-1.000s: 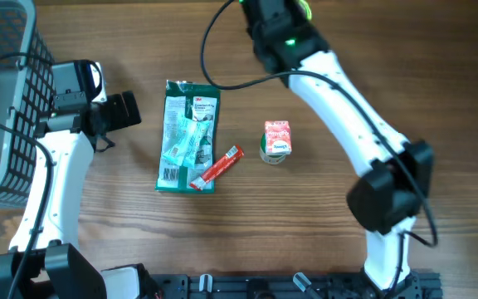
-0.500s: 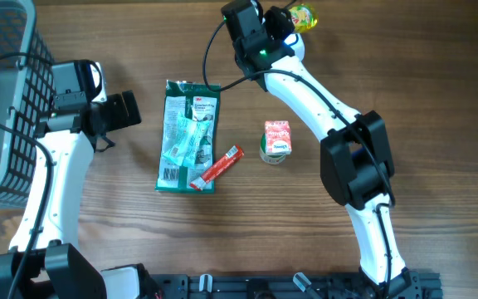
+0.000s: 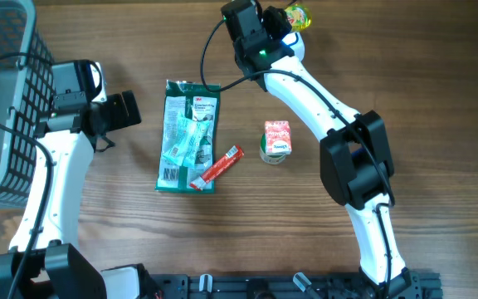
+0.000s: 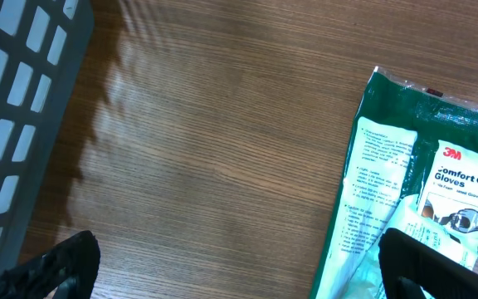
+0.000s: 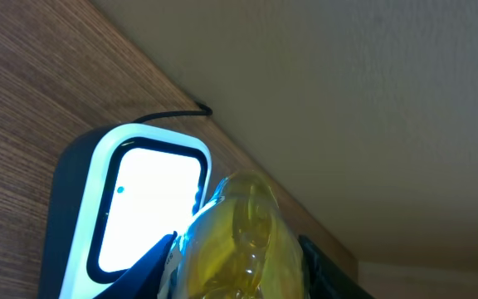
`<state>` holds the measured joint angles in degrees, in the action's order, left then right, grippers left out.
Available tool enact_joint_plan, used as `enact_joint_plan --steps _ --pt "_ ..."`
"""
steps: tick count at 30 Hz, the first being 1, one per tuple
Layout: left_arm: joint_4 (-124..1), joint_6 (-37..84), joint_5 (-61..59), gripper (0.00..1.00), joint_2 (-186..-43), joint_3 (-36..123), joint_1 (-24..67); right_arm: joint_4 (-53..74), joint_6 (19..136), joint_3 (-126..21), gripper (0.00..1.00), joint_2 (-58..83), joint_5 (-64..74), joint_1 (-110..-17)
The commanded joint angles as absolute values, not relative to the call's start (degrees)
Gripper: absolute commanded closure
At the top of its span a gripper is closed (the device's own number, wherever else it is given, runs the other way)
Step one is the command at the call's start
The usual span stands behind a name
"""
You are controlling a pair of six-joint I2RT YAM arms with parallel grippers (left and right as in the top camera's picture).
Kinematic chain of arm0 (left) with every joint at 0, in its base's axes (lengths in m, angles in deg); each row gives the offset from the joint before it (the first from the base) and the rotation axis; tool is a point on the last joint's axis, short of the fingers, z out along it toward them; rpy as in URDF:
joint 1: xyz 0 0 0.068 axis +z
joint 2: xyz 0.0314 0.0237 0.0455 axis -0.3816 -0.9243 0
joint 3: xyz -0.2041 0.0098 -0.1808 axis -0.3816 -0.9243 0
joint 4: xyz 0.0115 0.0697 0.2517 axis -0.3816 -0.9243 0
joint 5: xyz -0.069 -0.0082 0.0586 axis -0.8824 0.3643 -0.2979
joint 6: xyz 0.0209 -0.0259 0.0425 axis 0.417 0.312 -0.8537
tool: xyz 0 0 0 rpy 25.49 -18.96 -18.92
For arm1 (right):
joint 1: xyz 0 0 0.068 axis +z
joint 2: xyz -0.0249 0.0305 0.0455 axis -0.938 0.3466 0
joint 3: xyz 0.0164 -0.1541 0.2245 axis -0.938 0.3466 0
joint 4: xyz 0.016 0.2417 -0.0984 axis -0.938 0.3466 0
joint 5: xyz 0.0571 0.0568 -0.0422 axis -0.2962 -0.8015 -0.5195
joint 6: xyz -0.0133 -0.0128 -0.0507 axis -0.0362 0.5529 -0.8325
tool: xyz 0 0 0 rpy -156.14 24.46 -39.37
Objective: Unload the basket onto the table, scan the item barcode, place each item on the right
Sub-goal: 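Carry the oil bottle up to the white scanner and hold it there, then set the oil bottle down at the right side of the table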
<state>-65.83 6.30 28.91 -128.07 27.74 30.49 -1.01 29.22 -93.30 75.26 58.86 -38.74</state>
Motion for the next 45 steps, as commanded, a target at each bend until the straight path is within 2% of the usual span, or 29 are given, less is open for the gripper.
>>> enact_joint_plan --steps 1,9,12,17,23,27,34,40,45 --pt "-65.7 5.4 29.5 0.0 -128.3 28.0 30.7 -1.3 30.5 -94.2 0.95 75.4 59.0 -38.4" --pt "-65.7 5.4 29.5 0.0 -128.3 28.0 30.7 -1.6 30.3 -93.1 0.95 75.4 59.4 -38.5" --pt "-65.7 5.4 29.5 0.0 -128.3 28.0 30.7 -1.8 30.4 -93.1 0.9 74.5 62.6 -38.5" --pt "-65.7 5.4 29.5 0.0 -128.3 28.0 30.7 2.0 31.1 -93.1 0.94 69.3 69.2 -38.5" --pt "-65.7 5.4 29.5 0.0 -128.3 28.0 30.7 13.9 44.2 -93.1 0.9 58.4 67.4 -39.5" --pt "-65.7 5.4 29.5 0.0 -128.3 28.0 30.7 25.1 55.7 -93.1 0.89 51.1 60.2 -41.9" --pt "-65.7 5.4 29.5 0.0 -128.3 28.0 30.7 42.5 72.3 -93.1 0.86 39.6 37.8 -54.3" --pt "-65.7 5.4 29.5 0.0 -128.3 28.0 30.7 50.6 75.6 -93.1 0.85 37.8 15.8 -70.1" --pt "-65.7 5.4 29.5 0.0 -128.3 28.0 30.7 54.3 75.5 -91.2 0.8 39.9 8.8 -78.5"
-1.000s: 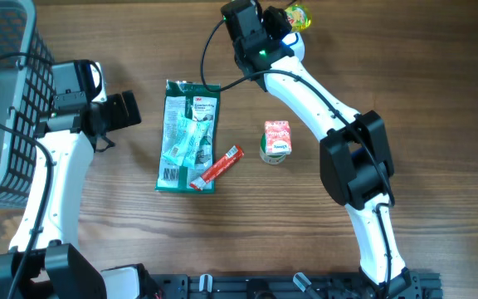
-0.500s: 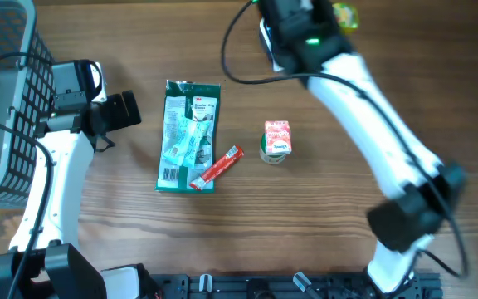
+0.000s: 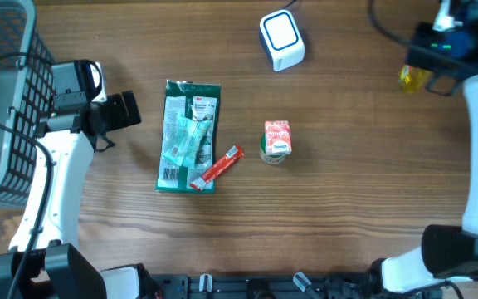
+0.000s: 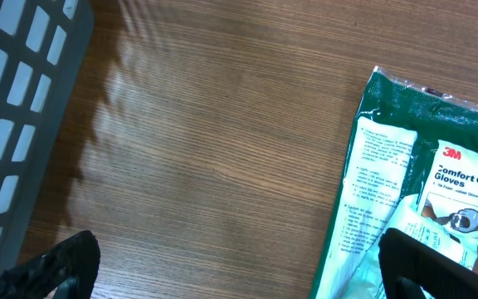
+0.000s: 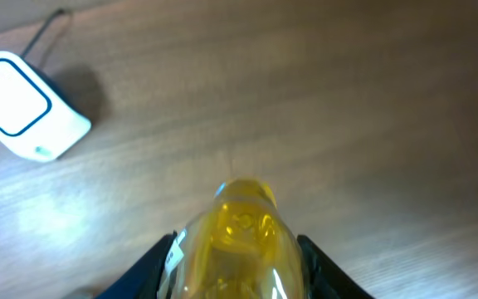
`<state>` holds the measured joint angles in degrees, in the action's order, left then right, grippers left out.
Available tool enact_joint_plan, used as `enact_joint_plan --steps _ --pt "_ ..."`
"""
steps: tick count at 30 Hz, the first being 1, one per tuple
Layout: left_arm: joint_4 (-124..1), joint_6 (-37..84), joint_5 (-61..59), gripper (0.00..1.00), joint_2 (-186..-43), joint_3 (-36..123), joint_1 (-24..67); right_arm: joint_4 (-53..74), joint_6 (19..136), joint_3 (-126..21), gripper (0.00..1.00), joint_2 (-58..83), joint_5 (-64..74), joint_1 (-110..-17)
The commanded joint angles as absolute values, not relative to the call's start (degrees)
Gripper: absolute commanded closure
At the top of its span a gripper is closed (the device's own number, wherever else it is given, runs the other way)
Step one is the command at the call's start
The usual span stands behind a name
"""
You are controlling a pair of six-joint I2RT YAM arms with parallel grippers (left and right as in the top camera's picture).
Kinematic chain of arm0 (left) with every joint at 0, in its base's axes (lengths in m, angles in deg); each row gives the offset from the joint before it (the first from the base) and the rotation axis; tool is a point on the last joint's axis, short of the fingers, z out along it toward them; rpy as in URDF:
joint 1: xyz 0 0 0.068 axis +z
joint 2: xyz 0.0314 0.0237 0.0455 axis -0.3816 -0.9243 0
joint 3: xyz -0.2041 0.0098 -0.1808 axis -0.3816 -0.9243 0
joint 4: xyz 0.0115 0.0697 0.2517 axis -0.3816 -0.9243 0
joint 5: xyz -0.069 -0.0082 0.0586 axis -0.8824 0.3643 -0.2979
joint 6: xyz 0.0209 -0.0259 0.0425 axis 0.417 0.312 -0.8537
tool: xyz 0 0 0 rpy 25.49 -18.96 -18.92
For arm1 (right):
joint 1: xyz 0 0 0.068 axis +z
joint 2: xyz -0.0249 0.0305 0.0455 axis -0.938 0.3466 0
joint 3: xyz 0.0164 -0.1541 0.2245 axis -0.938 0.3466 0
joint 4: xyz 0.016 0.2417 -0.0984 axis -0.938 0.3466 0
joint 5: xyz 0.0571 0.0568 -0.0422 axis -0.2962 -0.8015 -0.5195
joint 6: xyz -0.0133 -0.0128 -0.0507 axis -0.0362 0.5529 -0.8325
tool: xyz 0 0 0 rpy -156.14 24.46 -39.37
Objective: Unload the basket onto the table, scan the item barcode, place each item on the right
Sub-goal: 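Set the oil bottle down at the right side of the table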
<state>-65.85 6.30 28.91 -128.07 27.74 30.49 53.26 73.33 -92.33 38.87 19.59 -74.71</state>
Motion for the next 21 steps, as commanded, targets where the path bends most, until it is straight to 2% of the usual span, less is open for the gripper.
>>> enact_joint_plan --steps 1,6,13,21 --pt "-65.7 5.4 29.5 0.0 -128.3 28.0 30.7 54.3 75.5 -90.3 0.79 40.2 8.9 -79.1" --pt "-65.7 5.4 29.5 0.0 -128.3 28.0 30.7 49.8 75.4 -80.1 0.74 40.5 9.4 -79.3" --pt "-65.7 5.4 29.5 0.0 -128.3 28.0 30.7 38.5 74.9 -66.3 0.73 40.5 11.7 -79.3" --pt "-65.7 5.4 29.5 0.0 -128.3 28.0 30.7 36.1 74.0 -62.7 0.67 40.5 15.7 -79.3"
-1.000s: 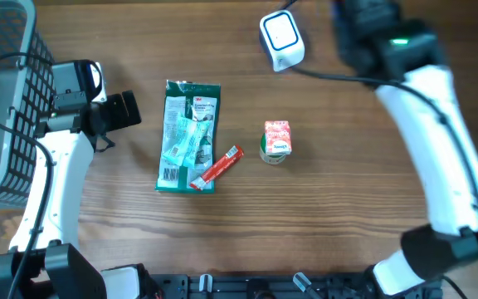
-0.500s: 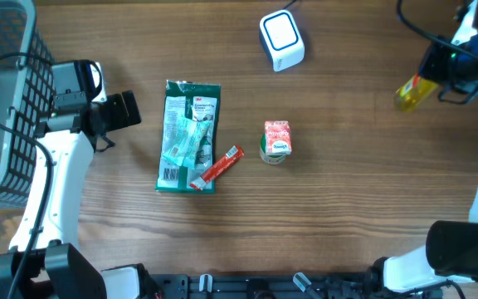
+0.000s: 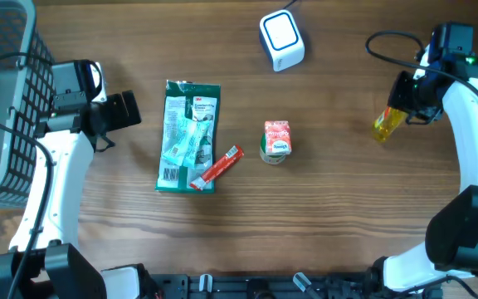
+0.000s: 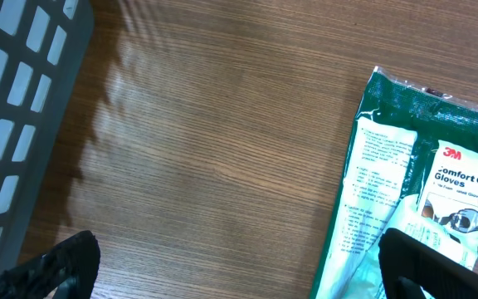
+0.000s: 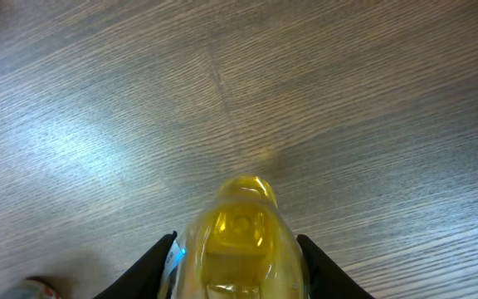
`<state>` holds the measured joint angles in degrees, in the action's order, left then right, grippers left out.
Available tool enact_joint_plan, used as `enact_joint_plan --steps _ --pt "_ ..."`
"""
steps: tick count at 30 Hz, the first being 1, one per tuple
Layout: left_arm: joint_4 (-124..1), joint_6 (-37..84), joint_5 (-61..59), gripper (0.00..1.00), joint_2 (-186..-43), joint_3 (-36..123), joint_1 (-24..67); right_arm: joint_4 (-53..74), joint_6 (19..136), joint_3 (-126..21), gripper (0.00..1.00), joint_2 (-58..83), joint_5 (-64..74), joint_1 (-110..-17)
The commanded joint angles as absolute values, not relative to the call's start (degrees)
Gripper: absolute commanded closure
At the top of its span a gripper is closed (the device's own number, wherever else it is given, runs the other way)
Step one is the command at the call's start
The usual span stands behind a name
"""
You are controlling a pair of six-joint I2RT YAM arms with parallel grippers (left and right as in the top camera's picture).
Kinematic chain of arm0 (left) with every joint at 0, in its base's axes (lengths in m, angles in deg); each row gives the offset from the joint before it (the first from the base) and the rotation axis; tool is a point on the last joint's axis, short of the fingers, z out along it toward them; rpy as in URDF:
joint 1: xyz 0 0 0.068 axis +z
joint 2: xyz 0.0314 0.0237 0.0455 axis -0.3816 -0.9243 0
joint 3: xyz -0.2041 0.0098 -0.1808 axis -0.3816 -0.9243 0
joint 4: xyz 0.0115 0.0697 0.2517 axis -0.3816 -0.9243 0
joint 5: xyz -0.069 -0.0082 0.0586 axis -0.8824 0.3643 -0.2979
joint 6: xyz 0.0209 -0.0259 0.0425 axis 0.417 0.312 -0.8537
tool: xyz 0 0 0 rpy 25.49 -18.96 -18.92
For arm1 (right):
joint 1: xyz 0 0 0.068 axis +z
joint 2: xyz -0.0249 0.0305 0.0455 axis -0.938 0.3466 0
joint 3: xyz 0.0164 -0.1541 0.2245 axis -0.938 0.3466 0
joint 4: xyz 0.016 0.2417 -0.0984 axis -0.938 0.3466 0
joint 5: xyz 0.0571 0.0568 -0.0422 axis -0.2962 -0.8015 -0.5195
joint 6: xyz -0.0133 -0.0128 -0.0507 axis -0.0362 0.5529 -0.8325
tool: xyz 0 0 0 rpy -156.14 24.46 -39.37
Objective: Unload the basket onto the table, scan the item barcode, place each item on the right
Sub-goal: 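Set the oil bottle down at the right side of the table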
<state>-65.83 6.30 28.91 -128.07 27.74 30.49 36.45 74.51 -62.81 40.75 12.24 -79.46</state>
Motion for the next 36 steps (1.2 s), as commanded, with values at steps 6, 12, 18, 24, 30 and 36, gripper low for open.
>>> enact_joint_plan --steps 6,12,18,24,30,36 --pt "-65.7 5.4 29.5 0.0 -128.3 28.0 30.7 35.0 73.9 -62.3 0.64 40.5 19.7 -79.3" --pt "-65.7 5.4 29.5 0.0 -128.3 28.0 30.7 34.9 74.0 -62.0 0.59 40.5 19.6 -79.3" --pt "-65.7 5.4 29.5 0.0 -128.3 28.0 30.7 30.6 74.0 -57.4 0.55 40.5 19.7 -79.3" --pt "-65.7 5.4 29.5 0.0 -128.3 28.0 30.7 30.1 74.1 -56.7 0.42 40.5 19.7 -79.3" --pt "-65.7 5.4 29.5 0.0 -128.3 28.0 30.7 30.9 74.2 -56.7 0.33 40.5 19.7 -79.3" --pt "-65.7 5.4 29.5 0.0 -128.3 28.0 30.7 35.6 73.9 -64.2 0.25 39.0 26.3 -79.3"
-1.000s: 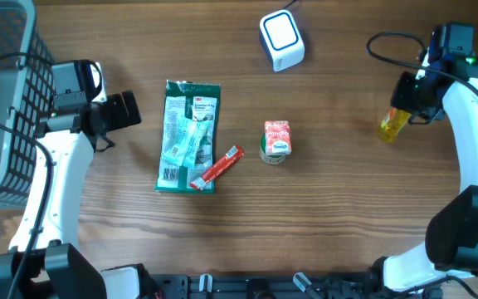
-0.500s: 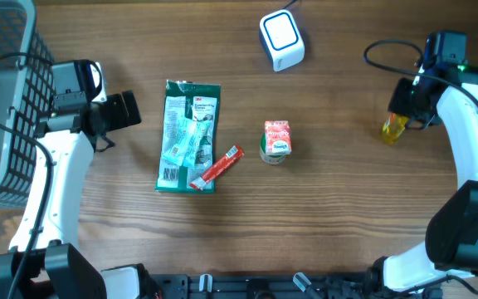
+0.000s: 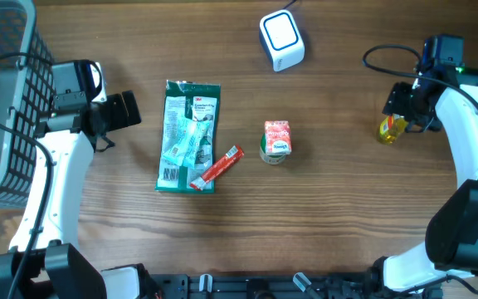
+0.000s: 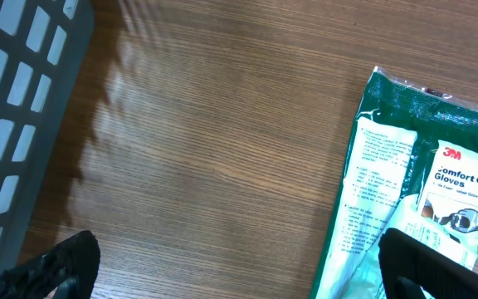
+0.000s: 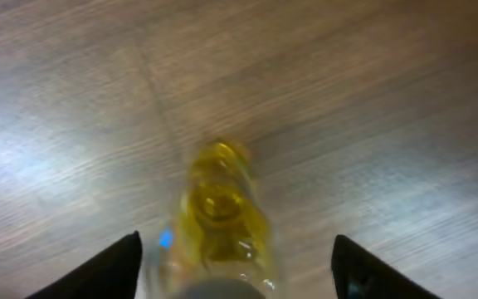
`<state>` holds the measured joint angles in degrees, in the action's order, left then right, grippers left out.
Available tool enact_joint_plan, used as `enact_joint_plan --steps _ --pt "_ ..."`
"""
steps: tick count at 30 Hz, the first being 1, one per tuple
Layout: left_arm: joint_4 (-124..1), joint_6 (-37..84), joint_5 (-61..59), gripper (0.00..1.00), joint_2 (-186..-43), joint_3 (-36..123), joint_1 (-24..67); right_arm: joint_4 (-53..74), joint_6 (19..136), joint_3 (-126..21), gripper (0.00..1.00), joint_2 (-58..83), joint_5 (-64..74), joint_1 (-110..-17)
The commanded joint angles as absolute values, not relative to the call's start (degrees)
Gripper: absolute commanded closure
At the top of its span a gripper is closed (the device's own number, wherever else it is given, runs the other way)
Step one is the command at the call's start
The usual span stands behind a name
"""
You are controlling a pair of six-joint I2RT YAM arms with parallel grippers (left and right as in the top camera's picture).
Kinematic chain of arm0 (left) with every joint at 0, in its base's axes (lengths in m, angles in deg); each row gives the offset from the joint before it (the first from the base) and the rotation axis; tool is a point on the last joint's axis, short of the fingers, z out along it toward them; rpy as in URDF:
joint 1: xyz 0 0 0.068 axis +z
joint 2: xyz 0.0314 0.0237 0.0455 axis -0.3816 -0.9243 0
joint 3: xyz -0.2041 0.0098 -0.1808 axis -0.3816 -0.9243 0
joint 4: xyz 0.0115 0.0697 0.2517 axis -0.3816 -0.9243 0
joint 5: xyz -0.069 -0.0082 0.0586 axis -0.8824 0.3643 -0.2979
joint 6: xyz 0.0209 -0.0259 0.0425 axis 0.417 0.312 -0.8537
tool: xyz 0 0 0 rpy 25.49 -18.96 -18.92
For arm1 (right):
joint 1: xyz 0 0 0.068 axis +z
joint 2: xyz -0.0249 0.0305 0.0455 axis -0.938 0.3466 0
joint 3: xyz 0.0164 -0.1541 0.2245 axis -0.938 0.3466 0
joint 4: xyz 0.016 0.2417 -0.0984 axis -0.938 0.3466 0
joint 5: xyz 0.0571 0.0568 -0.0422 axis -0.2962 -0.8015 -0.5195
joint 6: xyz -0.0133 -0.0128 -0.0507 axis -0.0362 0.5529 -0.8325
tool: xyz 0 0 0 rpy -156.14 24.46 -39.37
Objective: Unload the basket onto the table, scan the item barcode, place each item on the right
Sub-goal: 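Set the oil bottle down at the right side of the table, then move the right gripper to the red-white carton and grasp it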
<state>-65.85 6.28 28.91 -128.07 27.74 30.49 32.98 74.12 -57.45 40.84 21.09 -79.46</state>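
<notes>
A small yellow bottle [image 3: 387, 129] rests on the wood at the right side of the table, and seems to stand upright. My right gripper [image 3: 397, 117] hovers right over it. In the right wrist view the bottle [image 5: 218, 208] sits between the widely parted fingers of my right gripper [image 5: 235, 270], which is open with both fingers clear of it. The white scanner [image 3: 281, 38] sits at the back centre. My left gripper [image 3: 131, 110] is open over bare wood, left of the green glove pack [image 3: 188, 137].
A grey basket stands at the far left. A red stick packet [image 3: 220, 166] lies on the glove pack's lower right corner. A small red carton [image 3: 276, 139] is mid-table. In the left wrist view the glove pack [image 4: 413, 191] lies by the right finger.
My right gripper was shut on the tilted yellow bottle above the right side of the table. Now its jaws are wide apart and the bottle rests on the wood. The left arm has not moved.
My right gripper first held the yellow bottle next to the lit scanner at the back. Then it had the bottle at the table's far right edge, then tilted and lower down at the right. Now the bottle is let go there.
</notes>
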Motion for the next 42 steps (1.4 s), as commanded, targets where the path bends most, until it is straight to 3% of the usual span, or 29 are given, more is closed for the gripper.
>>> enact_joint_plan --steps 1,7,15,29,33,42 --pt "-65.7 5.4 29.5 0.0 -128.3 28.0 30.7 36.8 73.4 -66.5 0.26 38.7 26.1 -79.3" --pt "-65.7 5.4 29.5 0.0 -128.3 28.0 30.7 43.4 68.9 -77.6 0.33 36.9 15.4 -78.5" --pt "-65.7 5.4 29.5 0.0 -128.3 28.0 30.7 47.5 66.7 -76.0 0.42 36.0 -9.4 -72.2" --pt "-65.7 5.4 29.5 0.0 -128.3 28.0 30.7 31.5 73.7 -57.2 0.44 36.1 -6.9 -52.4" --pt "-65.7 5.4 29.5 0.0 -128.3 28.0 30.7 28.1 78.9 -51.7 0.46 36.1 -1.6 -49.7" --pt "-65.7 5.4 29.5 0.0 -128.3 28.0 30.7 23.1 80.7 -46.1 0.53 36.1 -5.4 -48.9"
